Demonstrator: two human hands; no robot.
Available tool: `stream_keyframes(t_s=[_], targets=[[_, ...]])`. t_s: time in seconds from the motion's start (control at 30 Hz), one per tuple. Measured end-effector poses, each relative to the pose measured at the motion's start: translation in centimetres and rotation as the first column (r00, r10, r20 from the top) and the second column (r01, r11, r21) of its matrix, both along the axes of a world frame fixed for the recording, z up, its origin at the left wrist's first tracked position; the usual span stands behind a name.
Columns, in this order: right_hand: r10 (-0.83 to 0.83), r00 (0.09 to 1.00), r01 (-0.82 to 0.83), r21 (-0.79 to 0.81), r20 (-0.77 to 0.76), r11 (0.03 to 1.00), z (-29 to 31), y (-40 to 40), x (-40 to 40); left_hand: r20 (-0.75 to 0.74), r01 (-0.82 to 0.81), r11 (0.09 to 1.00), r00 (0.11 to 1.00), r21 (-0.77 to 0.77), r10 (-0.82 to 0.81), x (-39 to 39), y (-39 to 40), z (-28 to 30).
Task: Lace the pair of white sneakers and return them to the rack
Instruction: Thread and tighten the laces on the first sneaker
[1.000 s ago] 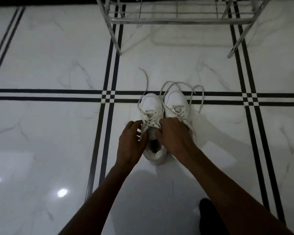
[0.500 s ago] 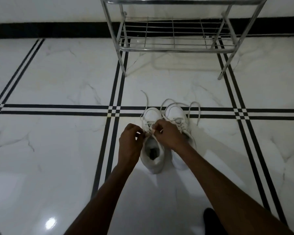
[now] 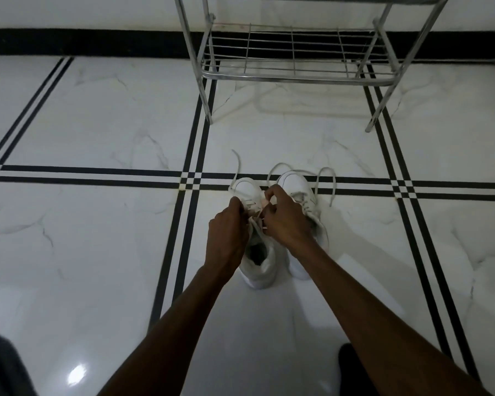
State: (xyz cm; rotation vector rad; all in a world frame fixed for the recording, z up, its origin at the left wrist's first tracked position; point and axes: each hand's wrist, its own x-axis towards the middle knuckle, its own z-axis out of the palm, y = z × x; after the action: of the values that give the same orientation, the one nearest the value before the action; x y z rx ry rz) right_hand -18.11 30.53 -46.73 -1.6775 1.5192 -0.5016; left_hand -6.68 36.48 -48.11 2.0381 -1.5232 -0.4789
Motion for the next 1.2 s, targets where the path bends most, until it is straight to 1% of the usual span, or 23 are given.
stream_keyframes(t_s=[0.13, 0.17, 0.27, 0.33, 0.4, 0.43, 0.5, 0.57, 0.6, 0.67, 0.73, 0.77, 0.8, 0.9, 0.97, 1.03, 1.07, 1.13, 1.2], targets=[[0.002, 0.998, -0.006, 0.077, 0.056, 0.997, -0.2, 0.0, -0.5, -0.037, -0.016, 1.000, 0.999, 0.009, 0.016, -0.2, 0.4, -0.2], [0.011, 0.998, -0.016, 0.085, 0.067, 0.996, -0.2, 0.1, -0.5, -0.066, -0.028, 1.000, 0.997, 0.007, 0.028, -0.2, 0.4, -0.2], [0.027, 0.998, -0.033, 0.108, 0.062, 0.994, 0.3, 0.0, -0.4, -0.234, -0.081, 0.997, 0.969, 0.014, 0.082, 0.2, 0.4, -0.8], [-0.004, 0.995, -0.010, 0.138, 0.100, 0.990, 0.5, -0.4, -0.2, -0.363, -0.115, 0.993, 0.925, 0.015, 0.113, 0.7, 0.2, -0.4], [-0.042, 0.982, 0.005, 0.193, 0.187, 0.981, 0.7, -0.6, -0.3, -0.489, -0.155, 0.988, 0.861, 0.008, 0.139, 1.1, 0.2, 0.5], [-0.066, 0.965, 0.006, 0.230, 0.252, 0.973, 0.9, -0.6, -0.2, -0.514, -0.169, 0.986, 0.846, -0.004, 0.143, 1.4, 0.3, 1.1], [-0.115, 0.920, 0.003, 0.287, 0.374, 0.958, 1.3, -0.8, -0.3, -0.527, -0.179, 0.983, 0.839, -0.034, 0.135, 1.8, 0.0, 2.0], [-0.076, 0.906, -0.038, 0.260, 0.416, 0.965, 1.8, -0.9, -0.4, -0.514, -0.166, 0.983, 0.852, -0.083, 0.100, 2.5, -0.1, 3.0], [-0.012, 0.915, -0.092, 0.238, 0.404, 0.967, 2.1, -0.9, -0.4, -0.503, -0.145, 0.983, 0.861, -0.109, 0.071, 2.7, -0.1, 3.7], [0.196, 0.919, -0.282, 0.224, 0.342, 0.933, 2.7, -1.2, -0.4, -0.492, -0.096, 0.985, 0.871, -0.140, 0.015, 3.2, -0.2, 4.7], [0.419, 0.867, -0.484, 0.260, 0.268, 0.835, 3.3, -1.4, -0.4, -0.516, -0.049, 0.990, 0.856, -0.130, -0.026, 3.5, -0.5, 5.0], [0.496, 0.838, -0.543, 0.267, 0.227, 0.796, 3.7, -1.5, -0.3, -0.546, -0.029, 0.993, 0.837, -0.117, -0.040, 3.7, -0.5, 4.6], [0.540, 0.821, -0.571, 0.250, 0.185, 0.782, 3.9, -1.6, -0.3, -0.582, -0.001, 0.996, 0.811, -0.093, -0.054, 3.8, -0.5, 4.3], [0.529, 0.846, -0.533, 0.124, 0.064, 0.837, 4.1, -2.0, -0.3, -0.663, 0.093, 0.995, 0.743, -0.026, -0.087, 3.7, -0.1, 3.0], [0.533, 0.846, -0.532, 0.066, -0.004, 0.844, 4.0, -2.3, -0.6, -0.675, 0.112, 0.994, 0.735, 0.022, -0.068, 3.4, 0.1, 2.4], [0.538, 0.838, -0.540, 0.005, -0.086, 0.842, 3.9, -2.5, -0.9, -0.663, 0.081, 0.995, 0.749, 0.052, -0.026, 3.2, 0.0, 1.9], [0.519, 0.848, -0.526, -0.052, -0.107, 0.849, 3.8, -2.5, -1.0, -0.652, 0.067, 0.996, 0.758, 0.059, -0.013, 3.2, -0.1, 1.8], [0.435, 0.894, -0.448, -0.187, -0.111, 0.874, 3.5, -2.5, -1.2, -0.630, 0.041, 0.998, 0.776, 0.050, 0.000, 3.1, -0.2, 1.7], [0.332, 0.935, -0.354, -0.303, -0.125, 0.884, 3.1, -2.1, -1.1, -0.640, 0.012, 0.999, 0.768, 0.041, 0.017, 2.9, -0.3, 1.5]])
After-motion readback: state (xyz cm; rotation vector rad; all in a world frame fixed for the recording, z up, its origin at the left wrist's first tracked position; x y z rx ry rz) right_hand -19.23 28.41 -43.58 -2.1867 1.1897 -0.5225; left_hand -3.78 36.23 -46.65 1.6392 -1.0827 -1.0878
